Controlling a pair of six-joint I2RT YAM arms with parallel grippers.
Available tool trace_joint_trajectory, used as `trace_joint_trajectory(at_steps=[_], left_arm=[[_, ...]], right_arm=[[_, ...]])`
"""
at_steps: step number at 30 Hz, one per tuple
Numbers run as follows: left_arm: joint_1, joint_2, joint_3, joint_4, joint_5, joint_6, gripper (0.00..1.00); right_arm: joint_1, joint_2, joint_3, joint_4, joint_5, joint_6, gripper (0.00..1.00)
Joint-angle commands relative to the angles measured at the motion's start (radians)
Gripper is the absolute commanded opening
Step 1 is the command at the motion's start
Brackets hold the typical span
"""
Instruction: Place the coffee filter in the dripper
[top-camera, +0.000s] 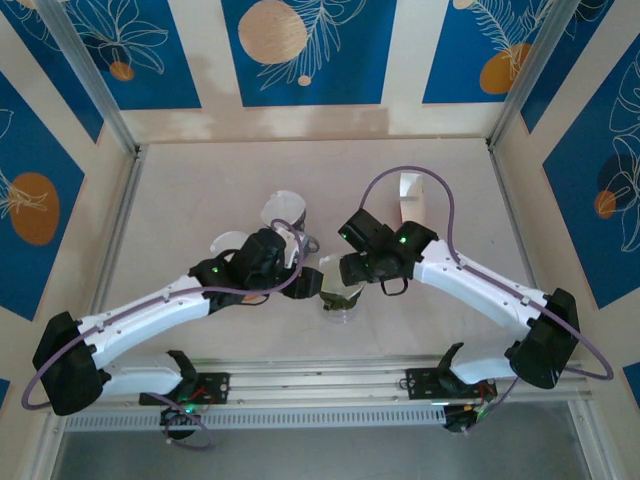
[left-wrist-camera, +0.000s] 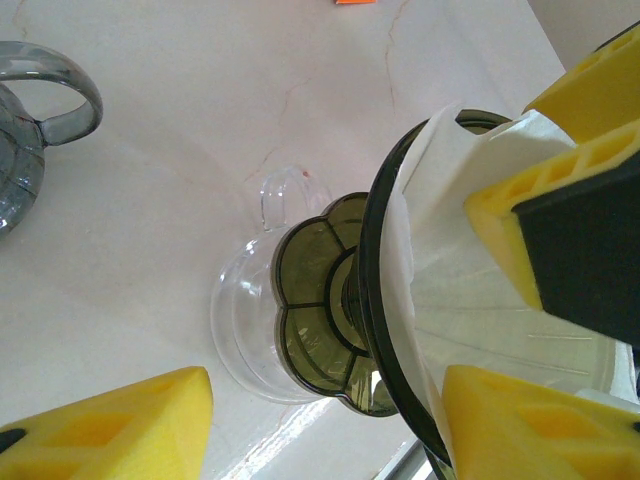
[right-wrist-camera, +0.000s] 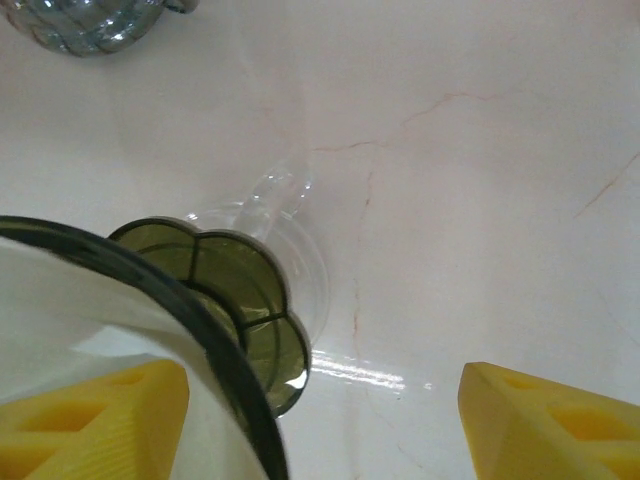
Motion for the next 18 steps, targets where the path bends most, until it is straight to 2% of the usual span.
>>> trace_joint_trajectory(at_steps=[1, 11, 18], left_arm=[[0.012, 0.006, -0.013, -0.009, -0.003, -0.005, 0.63], [0.011, 0.006, -0.012, -0.014, -0.007, -0.004, 0.63], [0.011, 0.008, -0.011, -0.007, -0.003, -0.007, 0.63]], right_arm=[[-0.011, -0.028, -0.02, -0.04, 0.023, 0.029, 0.72], [-0.027, -0.032, -0.013, -0.046, 0.017, 0.035, 0.72], [0.036, -0.02, -0.022, 0.031, -0.054, -0.021, 0.73]])
